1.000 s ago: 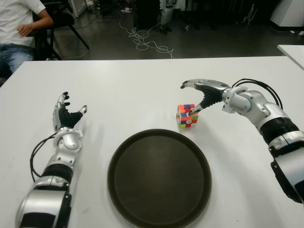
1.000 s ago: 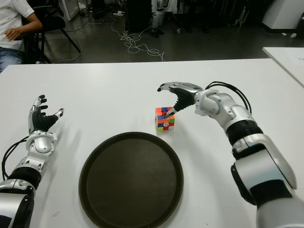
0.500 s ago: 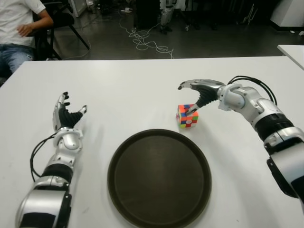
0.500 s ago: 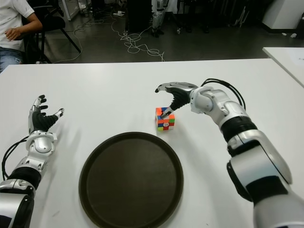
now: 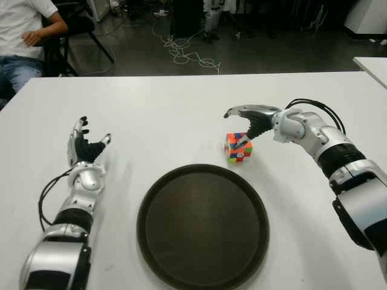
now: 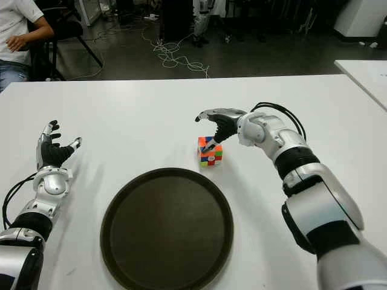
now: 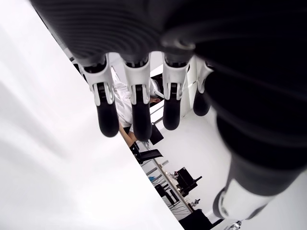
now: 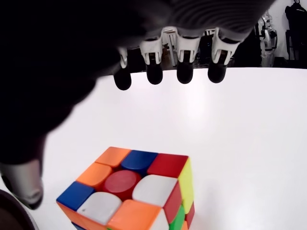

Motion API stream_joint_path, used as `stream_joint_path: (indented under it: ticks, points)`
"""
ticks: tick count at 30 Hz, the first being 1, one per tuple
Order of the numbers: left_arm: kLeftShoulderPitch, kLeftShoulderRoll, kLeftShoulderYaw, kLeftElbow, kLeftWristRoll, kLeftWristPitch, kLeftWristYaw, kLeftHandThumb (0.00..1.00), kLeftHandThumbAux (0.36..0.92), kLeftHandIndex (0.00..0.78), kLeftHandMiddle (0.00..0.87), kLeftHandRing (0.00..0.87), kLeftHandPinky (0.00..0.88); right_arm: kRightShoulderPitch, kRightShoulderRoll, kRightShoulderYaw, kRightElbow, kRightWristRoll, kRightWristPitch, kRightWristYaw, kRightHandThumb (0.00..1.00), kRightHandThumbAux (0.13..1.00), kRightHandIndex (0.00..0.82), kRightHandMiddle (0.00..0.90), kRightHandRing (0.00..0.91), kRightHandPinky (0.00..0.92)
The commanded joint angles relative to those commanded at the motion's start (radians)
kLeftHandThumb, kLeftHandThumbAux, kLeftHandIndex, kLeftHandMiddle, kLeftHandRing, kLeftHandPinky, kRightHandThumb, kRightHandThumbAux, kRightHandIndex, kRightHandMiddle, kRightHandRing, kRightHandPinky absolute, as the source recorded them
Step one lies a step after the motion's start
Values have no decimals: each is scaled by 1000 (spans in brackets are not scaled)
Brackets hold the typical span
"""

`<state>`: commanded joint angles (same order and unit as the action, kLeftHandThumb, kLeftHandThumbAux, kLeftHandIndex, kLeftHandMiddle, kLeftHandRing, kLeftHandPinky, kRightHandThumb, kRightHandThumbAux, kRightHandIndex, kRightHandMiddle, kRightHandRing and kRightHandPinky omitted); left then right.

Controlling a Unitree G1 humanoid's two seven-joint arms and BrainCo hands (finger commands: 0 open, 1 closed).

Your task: Pick up the Rubik's Cube and put it in the plate

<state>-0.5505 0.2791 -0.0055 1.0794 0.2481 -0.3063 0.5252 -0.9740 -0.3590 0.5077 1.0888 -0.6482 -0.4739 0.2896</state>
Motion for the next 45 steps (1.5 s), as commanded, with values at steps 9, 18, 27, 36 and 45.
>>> stream_joint_path:
  ticks: [9, 18, 27, 36, 45]
  points:
    - [-2, 0, 1, 1, 1, 5, 6, 306, 765, 114, 178, 193, 244, 10, 2, -2, 13, 0, 2, -18, 0, 596, 0, 0, 0, 0]
    - [-4, 1, 1, 6, 1, 8, 5, 309, 765, 113, 174, 190, 240, 20, 7, -2, 25, 2, 11, -20, 0, 610, 0, 4, 0, 0]
    - [-4, 0, 6, 7, -5, -1, 5, 306, 768, 109, 174, 188, 229, 41, -1, -7, 16, 16, 16, 13, 0, 637, 0, 4, 5, 0]
    - [0, 3, 2, 0, -1, 5, 2, 286, 769, 109, 171, 179, 203, 75, -7, -15, 12, 34, 1, -1, 0, 618, 7, 19, 15, 0]
    - [0, 5, -5, -1, 10, 10, 11, 291, 767, 110, 174, 183, 211, 97, -9, -4, 11, 18, 7, -41, 0, 573, 0, 11, 8, 0]
